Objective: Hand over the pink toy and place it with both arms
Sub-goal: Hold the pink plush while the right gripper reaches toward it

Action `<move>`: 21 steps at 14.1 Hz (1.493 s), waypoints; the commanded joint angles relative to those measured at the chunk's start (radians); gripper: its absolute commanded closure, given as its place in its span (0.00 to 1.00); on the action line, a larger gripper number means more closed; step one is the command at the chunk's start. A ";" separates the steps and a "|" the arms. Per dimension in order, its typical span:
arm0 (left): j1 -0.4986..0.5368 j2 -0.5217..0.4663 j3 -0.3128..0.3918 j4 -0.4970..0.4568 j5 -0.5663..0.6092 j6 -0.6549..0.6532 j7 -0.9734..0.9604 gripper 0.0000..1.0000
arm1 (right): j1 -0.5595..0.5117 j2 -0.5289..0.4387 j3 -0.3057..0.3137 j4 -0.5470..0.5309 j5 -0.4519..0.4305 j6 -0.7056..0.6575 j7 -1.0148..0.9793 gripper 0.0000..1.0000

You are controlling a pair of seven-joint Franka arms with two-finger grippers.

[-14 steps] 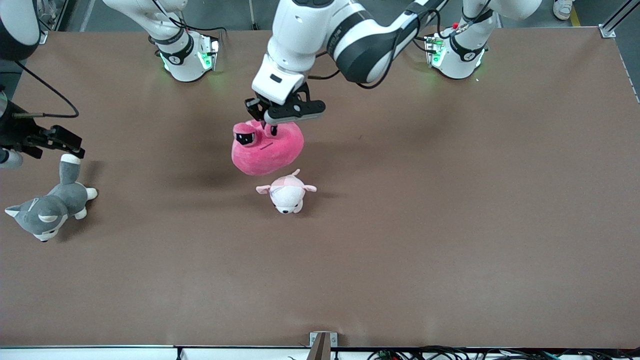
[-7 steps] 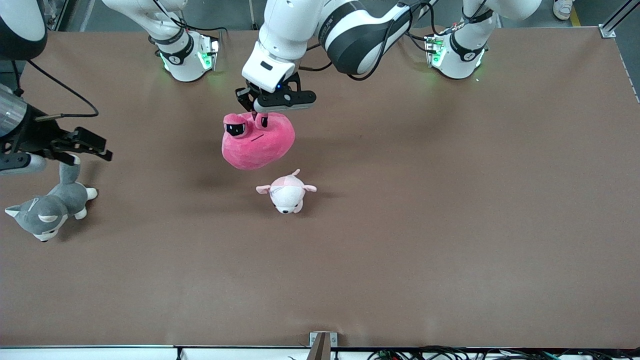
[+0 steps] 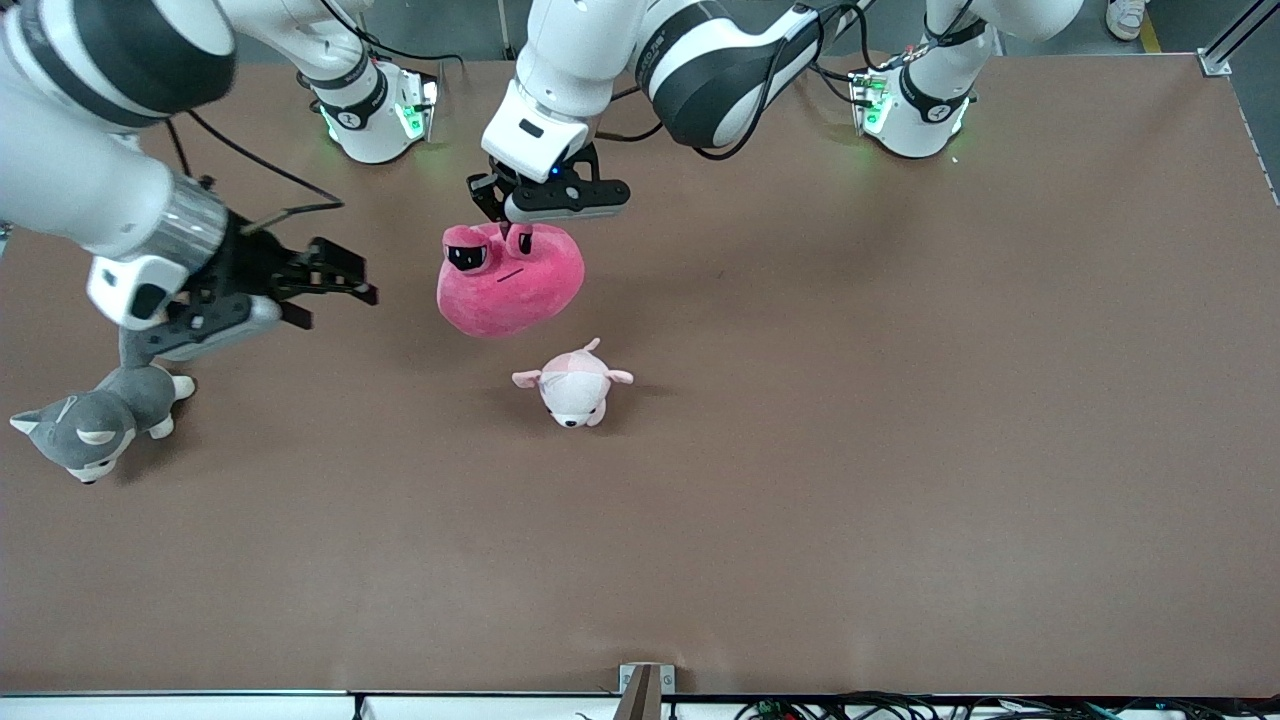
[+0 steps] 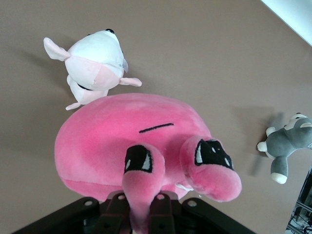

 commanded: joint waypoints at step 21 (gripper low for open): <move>-0.014 0.005 0.005 0.028 -0.008 0.004 -0.050 1.00 | 0.092 0.021 -0.008 0.023 0.216 -0.123 0.108 0.06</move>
